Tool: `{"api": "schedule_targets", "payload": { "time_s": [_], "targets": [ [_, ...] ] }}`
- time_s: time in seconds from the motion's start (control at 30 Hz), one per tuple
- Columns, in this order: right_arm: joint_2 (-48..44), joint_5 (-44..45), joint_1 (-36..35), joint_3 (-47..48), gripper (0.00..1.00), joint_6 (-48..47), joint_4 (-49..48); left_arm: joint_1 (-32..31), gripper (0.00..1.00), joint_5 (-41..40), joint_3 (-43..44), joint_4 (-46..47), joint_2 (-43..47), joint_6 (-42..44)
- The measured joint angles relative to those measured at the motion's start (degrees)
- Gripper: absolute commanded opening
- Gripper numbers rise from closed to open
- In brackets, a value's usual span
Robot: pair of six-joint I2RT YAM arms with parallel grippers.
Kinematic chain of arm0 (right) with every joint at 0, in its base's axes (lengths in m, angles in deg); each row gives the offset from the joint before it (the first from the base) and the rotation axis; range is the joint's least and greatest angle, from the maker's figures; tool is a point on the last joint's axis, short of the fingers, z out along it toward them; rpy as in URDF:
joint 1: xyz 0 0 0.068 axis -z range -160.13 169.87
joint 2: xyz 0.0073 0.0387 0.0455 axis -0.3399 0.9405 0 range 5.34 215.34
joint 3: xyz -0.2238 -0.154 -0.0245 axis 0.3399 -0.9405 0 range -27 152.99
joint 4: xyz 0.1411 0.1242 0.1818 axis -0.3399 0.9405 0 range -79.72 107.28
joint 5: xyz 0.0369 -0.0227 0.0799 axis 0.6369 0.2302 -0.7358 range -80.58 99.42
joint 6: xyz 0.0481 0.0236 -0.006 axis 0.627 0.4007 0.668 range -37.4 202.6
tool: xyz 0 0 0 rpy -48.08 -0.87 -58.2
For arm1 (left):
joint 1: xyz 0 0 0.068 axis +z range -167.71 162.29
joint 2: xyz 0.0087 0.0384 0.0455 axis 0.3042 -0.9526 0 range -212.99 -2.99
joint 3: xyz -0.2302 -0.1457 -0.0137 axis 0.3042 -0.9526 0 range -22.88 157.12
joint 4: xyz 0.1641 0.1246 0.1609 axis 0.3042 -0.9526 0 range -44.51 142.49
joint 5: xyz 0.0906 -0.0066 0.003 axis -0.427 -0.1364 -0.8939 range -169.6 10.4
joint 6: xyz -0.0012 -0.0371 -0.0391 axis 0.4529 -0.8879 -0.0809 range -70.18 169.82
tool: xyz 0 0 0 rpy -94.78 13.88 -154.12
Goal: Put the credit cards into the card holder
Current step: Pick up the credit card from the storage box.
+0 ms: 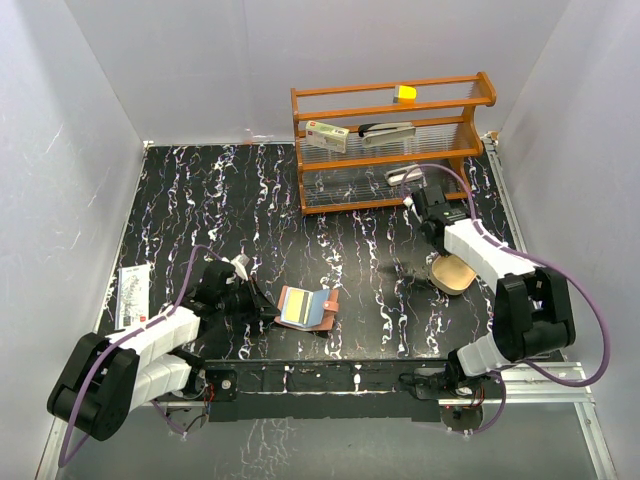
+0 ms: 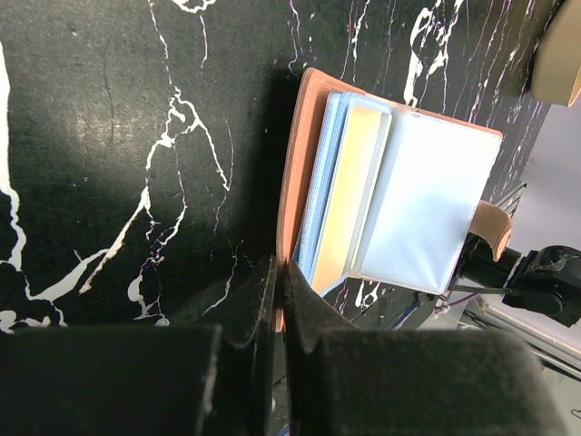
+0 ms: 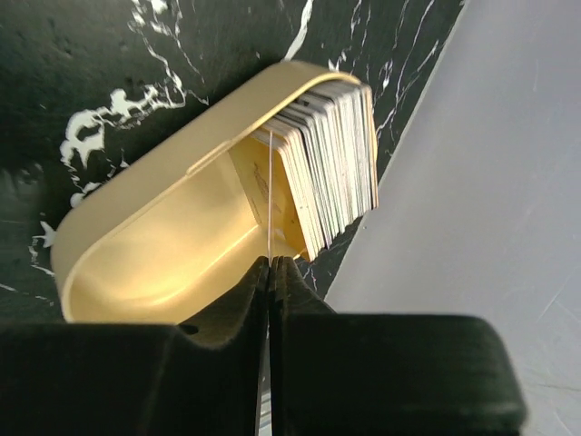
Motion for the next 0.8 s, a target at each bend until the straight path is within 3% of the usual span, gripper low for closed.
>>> {"api": "schedule_targets", "payload": {
  "time_s": [0.13, 0.37, 0.53, 0.63, 0.8],
  "targets": [
    [-1.4, -3.7, -0.4, 4.1, 0.00, 1.7, 3.5, 0.0, 0.01, 0.0, 0.1, -0.1, 0.0, 0.1],
    [-5.0, -13.5, -1.7, 9.9, 0.00, 5.9, 9.3, 0.0, 0.12, -0.3, 0.1, -0.6, 0.6, -0.2],
    [-9.2, -20.5, -6.5, 13.4, 0.00, 12.1, 9.0, 0.0, 0.03, -1.0, 0.5, -2.0, 2.1, -0.3],
    [-11.8, -23.7, -11.9, 13.5, 0.00, 18.0, 7.6, 0.0, 0.02, -1.1, 0.5, -2.1, 2.8, -0.7],
    [-13.2, -31.7, -17.7, 13.0, 0.00, 31.7, 2.2, 0.0, 0.19, -1.1, 0.5, -2.2, 3.0, -1.5]
  ]
}}
